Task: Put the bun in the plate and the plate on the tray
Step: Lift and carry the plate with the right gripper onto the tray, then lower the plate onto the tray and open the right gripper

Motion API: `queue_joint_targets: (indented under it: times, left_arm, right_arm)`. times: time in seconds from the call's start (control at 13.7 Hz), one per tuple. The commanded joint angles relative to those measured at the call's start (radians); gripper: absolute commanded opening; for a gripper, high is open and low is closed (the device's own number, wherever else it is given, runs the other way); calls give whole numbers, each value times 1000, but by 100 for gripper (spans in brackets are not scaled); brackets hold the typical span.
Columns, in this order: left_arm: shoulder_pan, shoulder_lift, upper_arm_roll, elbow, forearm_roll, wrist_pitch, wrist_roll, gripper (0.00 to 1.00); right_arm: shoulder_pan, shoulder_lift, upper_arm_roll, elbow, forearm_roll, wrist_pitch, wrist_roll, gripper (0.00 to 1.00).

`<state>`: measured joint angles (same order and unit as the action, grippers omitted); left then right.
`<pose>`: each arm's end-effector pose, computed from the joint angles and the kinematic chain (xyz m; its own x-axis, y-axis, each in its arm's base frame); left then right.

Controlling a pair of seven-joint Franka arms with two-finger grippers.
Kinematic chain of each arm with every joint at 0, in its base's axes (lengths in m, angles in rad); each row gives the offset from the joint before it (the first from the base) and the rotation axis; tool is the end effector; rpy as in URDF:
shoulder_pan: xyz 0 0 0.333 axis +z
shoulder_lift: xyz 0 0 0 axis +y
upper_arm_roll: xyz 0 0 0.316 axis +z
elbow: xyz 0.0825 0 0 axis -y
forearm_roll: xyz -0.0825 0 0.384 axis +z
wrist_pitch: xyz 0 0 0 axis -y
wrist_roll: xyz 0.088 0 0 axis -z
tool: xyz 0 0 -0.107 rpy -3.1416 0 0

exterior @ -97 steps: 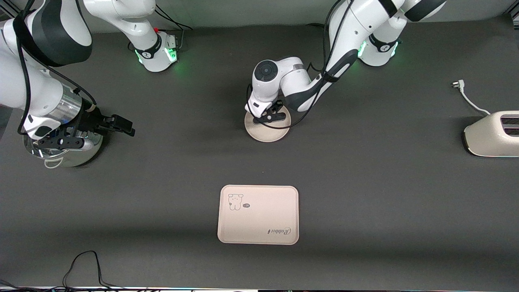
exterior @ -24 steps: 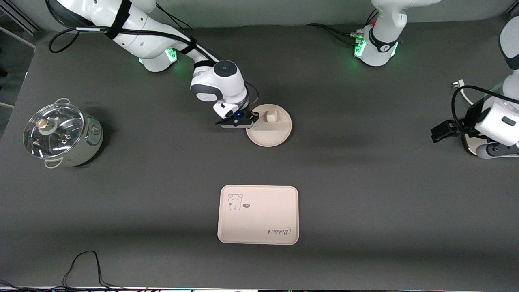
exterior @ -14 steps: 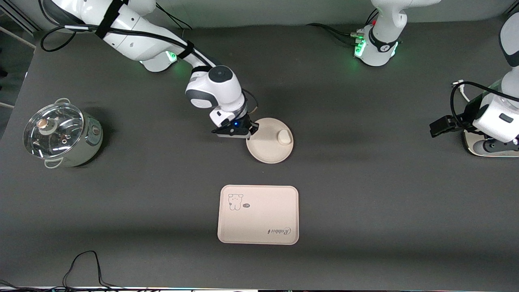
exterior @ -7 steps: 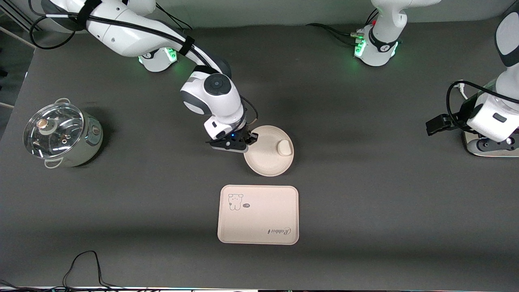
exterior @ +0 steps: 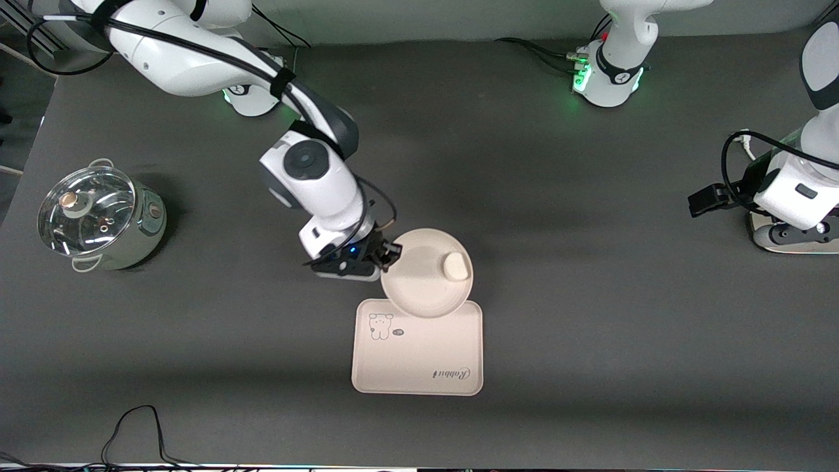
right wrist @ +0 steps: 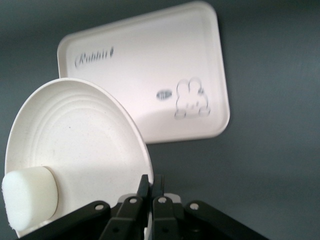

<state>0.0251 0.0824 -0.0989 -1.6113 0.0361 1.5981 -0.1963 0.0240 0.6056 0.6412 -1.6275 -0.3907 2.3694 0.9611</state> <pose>0.5756 -0.0367 0.5613 0.9888 0.1210 -0.0878 0.1173 -0.9920 -0.0457 0.5976 0.3745 0.3486 0.9697 -0.1970 0.1442 -0.1613 -0.9603 -0.2276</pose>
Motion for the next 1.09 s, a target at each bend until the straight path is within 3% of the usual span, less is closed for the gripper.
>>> queue_joint_targets:
  times: [0.0,0.66,1.02]
  left_arm:
    - [1,-4,7,2,13,-20,6,100]
    - [6,-9,10,-2,8,-60,5,100]
    - [6,-6,10,-2,8,-61,5,100]
  right_arm:
    - [10,49,-63,112,123,-15,-160,0]
    - [42,282,-92,208,88,163,-159,0]
    - [82,361,-163,248,75,241,-162,0]
